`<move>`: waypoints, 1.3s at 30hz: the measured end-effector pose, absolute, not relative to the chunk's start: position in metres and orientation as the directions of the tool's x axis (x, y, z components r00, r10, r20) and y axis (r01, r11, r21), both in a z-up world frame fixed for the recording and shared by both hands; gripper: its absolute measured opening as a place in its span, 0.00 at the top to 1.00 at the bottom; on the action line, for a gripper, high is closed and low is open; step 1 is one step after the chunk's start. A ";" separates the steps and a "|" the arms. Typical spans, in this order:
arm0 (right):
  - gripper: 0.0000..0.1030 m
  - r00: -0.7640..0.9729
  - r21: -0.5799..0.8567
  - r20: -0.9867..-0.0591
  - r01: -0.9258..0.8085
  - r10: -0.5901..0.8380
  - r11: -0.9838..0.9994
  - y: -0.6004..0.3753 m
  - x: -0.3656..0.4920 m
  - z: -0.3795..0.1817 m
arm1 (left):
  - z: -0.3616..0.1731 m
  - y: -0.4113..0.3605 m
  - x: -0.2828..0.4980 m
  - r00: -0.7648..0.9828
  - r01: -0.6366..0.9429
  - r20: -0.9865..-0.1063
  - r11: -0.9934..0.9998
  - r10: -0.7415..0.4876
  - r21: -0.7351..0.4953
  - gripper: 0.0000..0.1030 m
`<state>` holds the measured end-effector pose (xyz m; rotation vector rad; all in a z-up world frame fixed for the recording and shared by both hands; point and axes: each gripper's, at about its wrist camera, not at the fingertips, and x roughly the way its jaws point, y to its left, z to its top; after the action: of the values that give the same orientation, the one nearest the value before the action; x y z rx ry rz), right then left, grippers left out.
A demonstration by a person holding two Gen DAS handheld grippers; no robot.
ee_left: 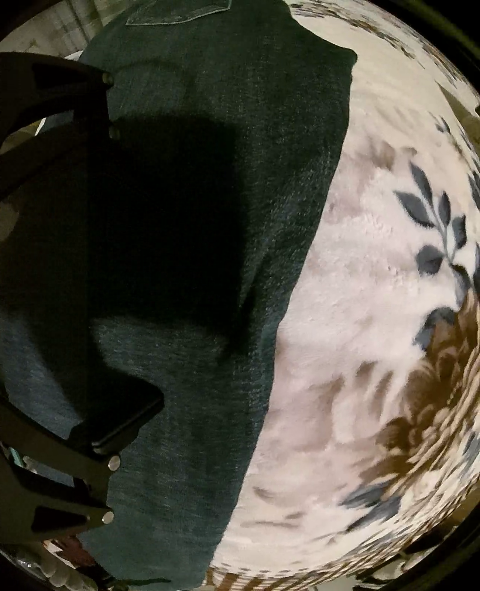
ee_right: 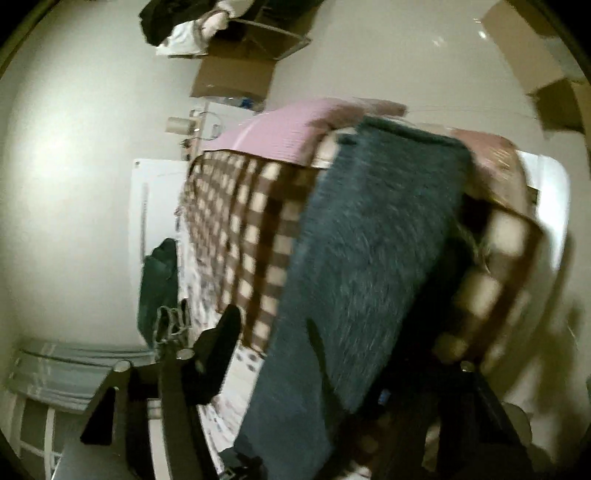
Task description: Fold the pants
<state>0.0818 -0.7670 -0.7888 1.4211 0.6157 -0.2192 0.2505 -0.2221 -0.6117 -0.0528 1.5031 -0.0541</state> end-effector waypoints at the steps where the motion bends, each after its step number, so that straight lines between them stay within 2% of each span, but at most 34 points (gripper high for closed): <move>1: 0.41 0.832 0.857 -0.514 0.487 0.211 0.167 -0.765 0.087 -0.786 | -0.612 -0.222 0.248 0.082 -0.011 -0.995 0.998 -0.065 -0.066 0.00; 6: 0.42 0.809 0.837 -0.546 0.521 0.218 0.166 -0.781 0.106 -0.797 | -0.612 -0.222 0.241 0.111 -0.027 -0.993 0.998 -0.048 -0.052 0.00; 7: 0.52 0.799 0.828 -0.561 0.534 0.215 0.174 -0.783 0.109 -0.795 | -0.610 -0.224 0.241 0.105 -0.022 -0.994 0.999 -0.038 -0.041 0.00; 8: 0.74 0.780 0.807 -0.590 0.557 0.211 0.197 -0.784 0.113 -0.792 | -0.608 -0.228 0.240 0.104 -0.019 -0.994 1.000 -0.022 -0.024 0.00; 9: 0.86 0.756 0.781 -0.623 0.583 0.202 0.224 -0.783 0.115 -0.788 | -0.602 -0.233 0.240 0.114 -0.015 -0.993 1.000 0.011 0.009 0.00; 10: 0.91 0.736 0.757 -0.649 0.603 0.190 0.252 -0.784 0.113 -0.783 | -0.595 -0.238 0.238 0.134 -0.007 -0.989 0.998 0.058 0.058 0.00; 14: 0.93 0.698 0.698 -0.699 0.619 0.154 0.360 -0.773 0.113 -0.747 | -0.560 -0.251 0.231 0.217 0.004 -0.970 0.994 0.108 0.111 0.00; 23: 0.93 0.685 0.634 -0.719 0.579 0.115 0.513 -0.718 0.134 -0.666 | -0.504 -0.254 0.206 0.274 0.035 -0.962 0.999 0.023 0.034 0.00; 32: 0.93 0.696 0.613 -0.701 0.479 0.153 0.629 -0.621 0.160 -0.599 | -0.484 -0.202 0.214 0.277 0.029 -0.961 1.000 -0.005 0.003 0.00; 39: 0.93 0.648 0.571 -0.727 0.382 0.230 0.727 -0.508 0.183 -0.588 | -0.472 -0.135 0.209 0.283 -0.039 -0.959 0.999 -0.011 -0.023 0.00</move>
<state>0.1832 -0.5081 -0.5877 0.7781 0.8852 -0.0976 0.2086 -0.1354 -0.4720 -0.0448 1.2836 0.0184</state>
